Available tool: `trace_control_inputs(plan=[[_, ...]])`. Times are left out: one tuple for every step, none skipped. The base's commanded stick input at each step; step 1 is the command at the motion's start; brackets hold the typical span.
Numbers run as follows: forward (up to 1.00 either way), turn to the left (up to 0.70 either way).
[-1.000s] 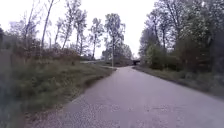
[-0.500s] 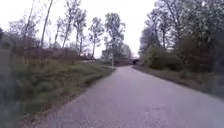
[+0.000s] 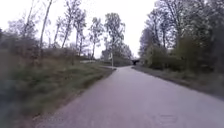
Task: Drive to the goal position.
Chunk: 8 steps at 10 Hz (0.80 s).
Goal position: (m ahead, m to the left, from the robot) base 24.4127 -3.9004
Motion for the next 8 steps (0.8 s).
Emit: trace_control_inputs(plan=[[0.70, 0.00], [0.70, 0.00], [0.70, 0.00], [0.70, 0.00], [0.70, 0.00], [0.70, 0.00], [0.70, 0.00], [0.70, 0.00]])
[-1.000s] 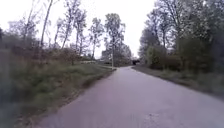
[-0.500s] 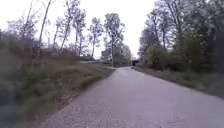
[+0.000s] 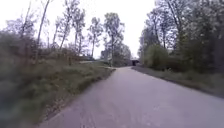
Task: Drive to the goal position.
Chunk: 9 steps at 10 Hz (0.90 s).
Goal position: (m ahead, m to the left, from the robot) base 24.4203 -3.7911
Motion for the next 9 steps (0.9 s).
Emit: trace_control_inputs(plan=[[0.70, -0.12], [0.70, -0.21], [0.70, -0.08], [0.70, 0.00], [0.70, 0.00], [0.70, 0.00], [0.70, 0.00], [0.70, 0.00], [0.70, 0.00]])
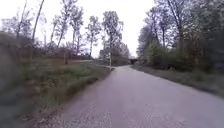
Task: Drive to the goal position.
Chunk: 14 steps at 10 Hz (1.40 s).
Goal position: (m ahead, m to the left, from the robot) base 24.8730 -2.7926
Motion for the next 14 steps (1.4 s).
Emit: trace_control_inputs(plan=[[0.70, 0.00], [0.70, 0.00], [0.70, 0.00], [0.70, 0.00], [0.70, 0.00], [0.70, 0.00], [0.70, 0.00], [0.70, 0.00], [0.70, 0.00], [0.70, 0.00], [0.70, 0.00], [0.70, 0.00], [0.70, 0.00], [0.70, 0.00]])
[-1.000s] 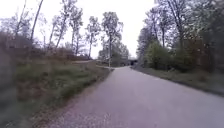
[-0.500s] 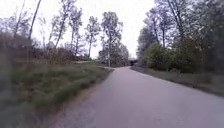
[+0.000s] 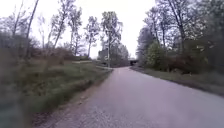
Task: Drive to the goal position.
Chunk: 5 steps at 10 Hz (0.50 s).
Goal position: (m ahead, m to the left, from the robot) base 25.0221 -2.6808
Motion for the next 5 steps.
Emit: trace_control_inputs(plan=[[0.70, 0.00], [0.70, 0.00], [0.70, 0.00], [0.70, 0.00], [0.81, 0.00]])
